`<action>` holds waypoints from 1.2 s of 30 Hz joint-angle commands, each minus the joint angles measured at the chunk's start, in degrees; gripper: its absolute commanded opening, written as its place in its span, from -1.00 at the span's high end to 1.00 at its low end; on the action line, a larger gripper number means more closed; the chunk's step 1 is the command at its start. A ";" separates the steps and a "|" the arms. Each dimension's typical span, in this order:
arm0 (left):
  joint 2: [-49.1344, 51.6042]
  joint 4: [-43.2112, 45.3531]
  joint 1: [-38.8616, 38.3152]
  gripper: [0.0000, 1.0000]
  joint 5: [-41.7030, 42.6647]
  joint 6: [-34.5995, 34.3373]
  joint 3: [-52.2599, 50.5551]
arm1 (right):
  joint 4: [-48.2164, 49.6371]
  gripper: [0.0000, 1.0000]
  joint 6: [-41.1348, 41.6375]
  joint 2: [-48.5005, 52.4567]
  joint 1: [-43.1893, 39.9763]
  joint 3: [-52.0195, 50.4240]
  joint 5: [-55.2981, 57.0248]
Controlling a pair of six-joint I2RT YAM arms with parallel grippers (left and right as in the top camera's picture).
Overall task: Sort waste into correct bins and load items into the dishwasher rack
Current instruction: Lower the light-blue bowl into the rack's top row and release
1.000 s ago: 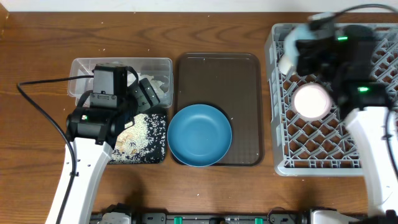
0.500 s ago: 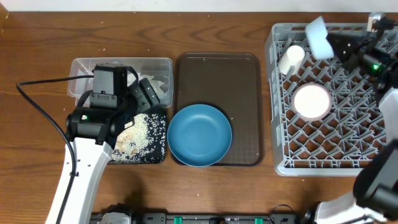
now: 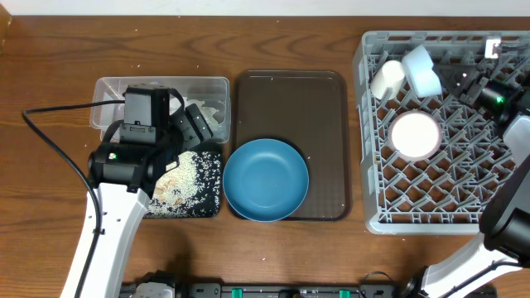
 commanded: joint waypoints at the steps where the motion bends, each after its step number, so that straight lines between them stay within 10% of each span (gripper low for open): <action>1: -0.42 -0.02 0.20 -0.82 -1.11 0.13 1.25 | -0.85 0.97 0.63 2.51 -1.27 -0.24 -1.86; 15: -0.42 -0.02 0.20 -0.82 -1.11 0.13 1.25 | -1.16 0.97 3.39 2.97 -5.68 -0.37 0.24; 26: -0.42 -0.02 0.20 -0.82 -1.11 0.15 1.25 | 20.79 0.98 29.75 2.97 -3.63 -0.37 1.09; 36: -0.42 -0.02 0.20 -0.82 -1.11 0.13 1.25 | 26.47 0.97 34.95 2.97 1.49 -0.37 4.04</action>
